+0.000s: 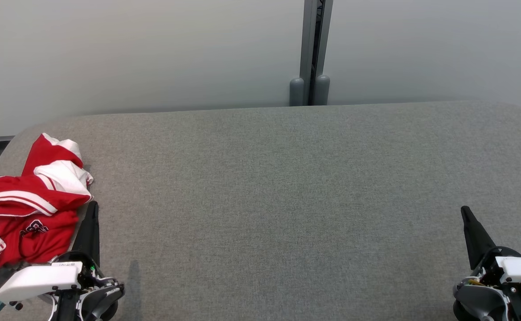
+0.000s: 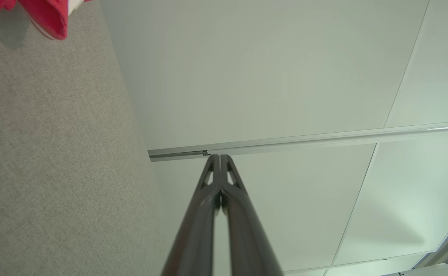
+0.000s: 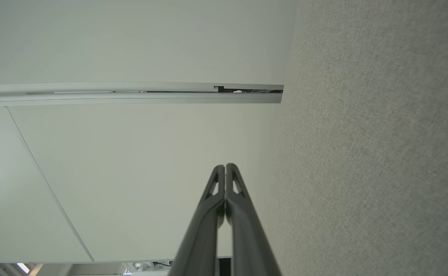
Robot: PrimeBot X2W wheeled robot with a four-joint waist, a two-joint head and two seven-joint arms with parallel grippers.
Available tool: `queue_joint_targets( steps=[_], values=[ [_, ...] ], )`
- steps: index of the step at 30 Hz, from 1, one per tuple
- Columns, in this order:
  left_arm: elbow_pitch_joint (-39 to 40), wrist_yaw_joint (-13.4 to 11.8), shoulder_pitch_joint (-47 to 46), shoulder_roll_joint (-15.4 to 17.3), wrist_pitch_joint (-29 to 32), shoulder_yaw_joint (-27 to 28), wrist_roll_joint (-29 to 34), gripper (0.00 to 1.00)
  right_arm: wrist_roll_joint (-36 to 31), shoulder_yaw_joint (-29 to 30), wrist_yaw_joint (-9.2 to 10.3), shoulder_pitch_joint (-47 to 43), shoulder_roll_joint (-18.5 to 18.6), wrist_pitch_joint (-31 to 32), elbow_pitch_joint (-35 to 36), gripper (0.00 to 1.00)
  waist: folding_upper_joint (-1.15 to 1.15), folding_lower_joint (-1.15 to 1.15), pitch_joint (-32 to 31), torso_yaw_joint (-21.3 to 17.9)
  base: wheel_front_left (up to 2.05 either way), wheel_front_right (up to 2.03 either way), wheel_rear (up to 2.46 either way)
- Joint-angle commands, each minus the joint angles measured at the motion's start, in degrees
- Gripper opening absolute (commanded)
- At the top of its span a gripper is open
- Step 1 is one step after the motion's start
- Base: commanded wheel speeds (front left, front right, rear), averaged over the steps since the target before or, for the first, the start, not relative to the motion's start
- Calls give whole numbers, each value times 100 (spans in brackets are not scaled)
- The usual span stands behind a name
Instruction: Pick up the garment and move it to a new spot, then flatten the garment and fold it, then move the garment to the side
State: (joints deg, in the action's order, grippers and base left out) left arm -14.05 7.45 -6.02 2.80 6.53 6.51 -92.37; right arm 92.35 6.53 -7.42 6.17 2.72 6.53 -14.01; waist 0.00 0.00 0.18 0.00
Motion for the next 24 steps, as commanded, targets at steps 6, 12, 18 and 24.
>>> queue_joint_targets(
  steps=[6,12,18,24],
  values=[
    [13,22,-75,26,8,15,12,0,-4,-4,-22,22,43,-1,-12,0,0,0,0,0,0,0,0],
    [13,22,-75,26,8,15,12,0,-4,-4,-22,22,43,-1,-12,0,0,0,0,0,0,0,0],
    [13,22,-75,26,8,15,12,0,-4,-4,-22,22,43,-1,-12,0,0,0,0,0,0,0,0],
    [13,22,-75,26,8,15,12,0,-4,-4,-22,22,43,-1,-12,0,0,0,0,0,0,0,0]
  ],
)
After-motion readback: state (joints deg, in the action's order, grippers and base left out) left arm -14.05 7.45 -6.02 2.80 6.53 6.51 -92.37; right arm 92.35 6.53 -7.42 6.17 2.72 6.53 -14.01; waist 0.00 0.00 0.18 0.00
